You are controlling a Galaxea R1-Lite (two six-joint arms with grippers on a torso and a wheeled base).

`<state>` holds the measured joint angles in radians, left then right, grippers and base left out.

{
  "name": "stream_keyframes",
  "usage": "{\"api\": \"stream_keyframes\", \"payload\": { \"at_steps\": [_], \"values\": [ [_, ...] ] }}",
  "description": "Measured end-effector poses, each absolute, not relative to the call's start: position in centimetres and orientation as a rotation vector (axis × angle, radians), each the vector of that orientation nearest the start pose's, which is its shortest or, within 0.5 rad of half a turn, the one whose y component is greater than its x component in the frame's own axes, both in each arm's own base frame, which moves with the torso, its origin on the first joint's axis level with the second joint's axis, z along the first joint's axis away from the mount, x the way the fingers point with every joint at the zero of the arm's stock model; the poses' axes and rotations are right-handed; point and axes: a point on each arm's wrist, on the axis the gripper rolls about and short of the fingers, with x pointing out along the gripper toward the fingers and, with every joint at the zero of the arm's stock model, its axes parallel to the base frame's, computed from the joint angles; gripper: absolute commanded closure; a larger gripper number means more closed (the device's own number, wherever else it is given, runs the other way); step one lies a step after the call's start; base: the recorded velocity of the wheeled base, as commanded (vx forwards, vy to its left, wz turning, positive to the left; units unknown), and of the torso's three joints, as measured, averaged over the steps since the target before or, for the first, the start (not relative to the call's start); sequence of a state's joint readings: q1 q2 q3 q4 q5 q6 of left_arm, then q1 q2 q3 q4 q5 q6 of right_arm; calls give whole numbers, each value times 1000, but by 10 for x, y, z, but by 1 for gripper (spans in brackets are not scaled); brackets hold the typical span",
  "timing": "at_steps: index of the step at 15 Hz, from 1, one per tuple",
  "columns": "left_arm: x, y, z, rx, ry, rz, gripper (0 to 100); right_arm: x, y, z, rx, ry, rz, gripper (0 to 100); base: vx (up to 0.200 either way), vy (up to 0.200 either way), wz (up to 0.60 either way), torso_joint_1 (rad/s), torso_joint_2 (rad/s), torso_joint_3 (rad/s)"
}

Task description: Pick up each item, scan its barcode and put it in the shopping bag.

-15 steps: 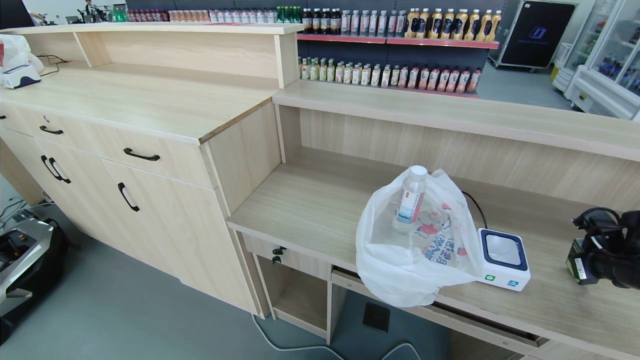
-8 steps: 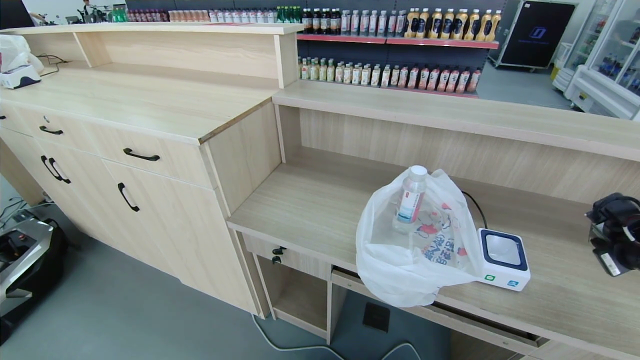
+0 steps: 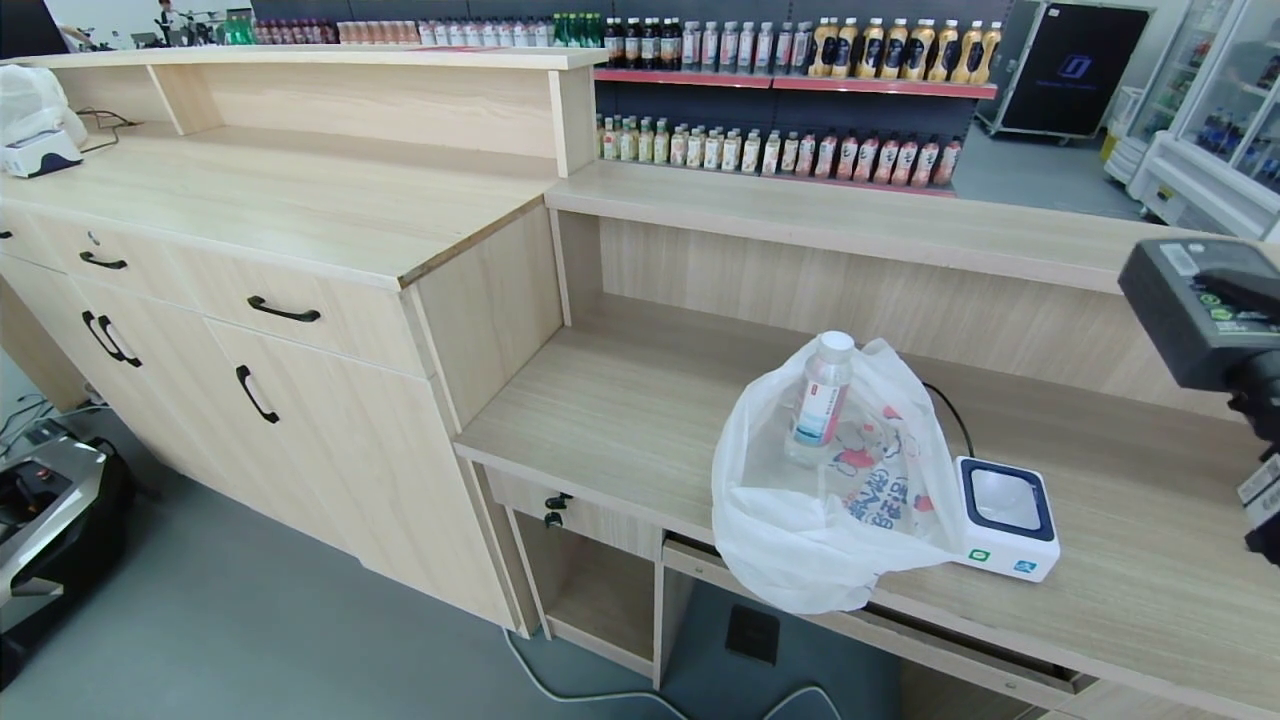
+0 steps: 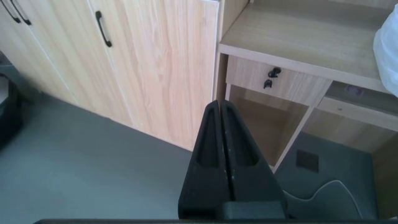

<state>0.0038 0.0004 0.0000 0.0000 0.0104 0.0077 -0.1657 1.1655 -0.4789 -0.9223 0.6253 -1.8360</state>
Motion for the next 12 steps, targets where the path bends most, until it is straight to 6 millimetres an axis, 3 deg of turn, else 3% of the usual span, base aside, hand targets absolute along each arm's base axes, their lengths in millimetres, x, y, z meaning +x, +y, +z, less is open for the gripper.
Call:
{"api": "stream_keyframes", "payload": {
  "at_steps": [2,5,8,12],
  "values": [
    [-23,0,75,8,0,15,100,145,12,267,-2041,-904,-15,100,0,0,0,0,0,0],
    [-23,0,75,8,0,14,100,134,45,280,-2078,-1285,-152,100,0,0,0,0,0,0],
    [-23,0,75,8,0,14,100,136,79,276,-2024,-1562,-208,100,0,0,0,0,0,0],
    [-23,0,75,8,0,15,100,140,108,258,-1998,-1726,-105,100,0,0,0,0,0,0]
  ]
}}
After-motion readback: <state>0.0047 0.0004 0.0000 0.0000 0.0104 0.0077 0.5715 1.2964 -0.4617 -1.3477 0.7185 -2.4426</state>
